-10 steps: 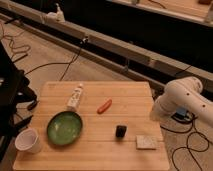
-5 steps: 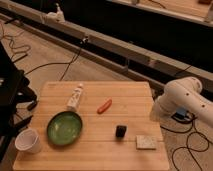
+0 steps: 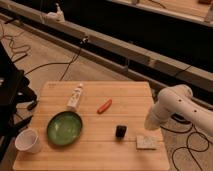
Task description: Knock the eraser over
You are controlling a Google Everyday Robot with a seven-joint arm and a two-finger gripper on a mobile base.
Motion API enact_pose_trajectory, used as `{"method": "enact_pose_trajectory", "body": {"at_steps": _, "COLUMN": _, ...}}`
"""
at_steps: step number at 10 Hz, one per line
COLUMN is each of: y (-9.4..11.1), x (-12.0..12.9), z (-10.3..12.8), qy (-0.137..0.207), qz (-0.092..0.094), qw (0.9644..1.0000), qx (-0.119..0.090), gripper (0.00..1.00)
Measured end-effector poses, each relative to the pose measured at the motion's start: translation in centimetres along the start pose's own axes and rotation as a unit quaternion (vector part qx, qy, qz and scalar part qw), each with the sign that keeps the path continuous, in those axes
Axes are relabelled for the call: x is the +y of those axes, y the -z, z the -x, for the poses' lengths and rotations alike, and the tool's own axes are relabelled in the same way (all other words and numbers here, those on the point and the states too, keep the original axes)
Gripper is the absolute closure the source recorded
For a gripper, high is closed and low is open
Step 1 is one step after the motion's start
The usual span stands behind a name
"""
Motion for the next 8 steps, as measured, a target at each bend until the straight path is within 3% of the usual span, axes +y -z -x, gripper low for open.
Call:
{"method": "enact_pose_trajectory", "body": {"at_steps": 3, "y": -2.1, "x": 0.4, "z": 0.9, "qy": 0.006, "qz": 0.023, "qw": 0.9995, "qx": -0.023, "gripper": 1.0}}
{"method": "enact_pose_trajectory", "body": {"at_steps": 8, "y": -3.5, "x": -0.4, "z": 2.6, "qy": 0.016, "qz": 0.029, "qw": 0.9979, "qx": -0.056, "gripper": 1.0}}
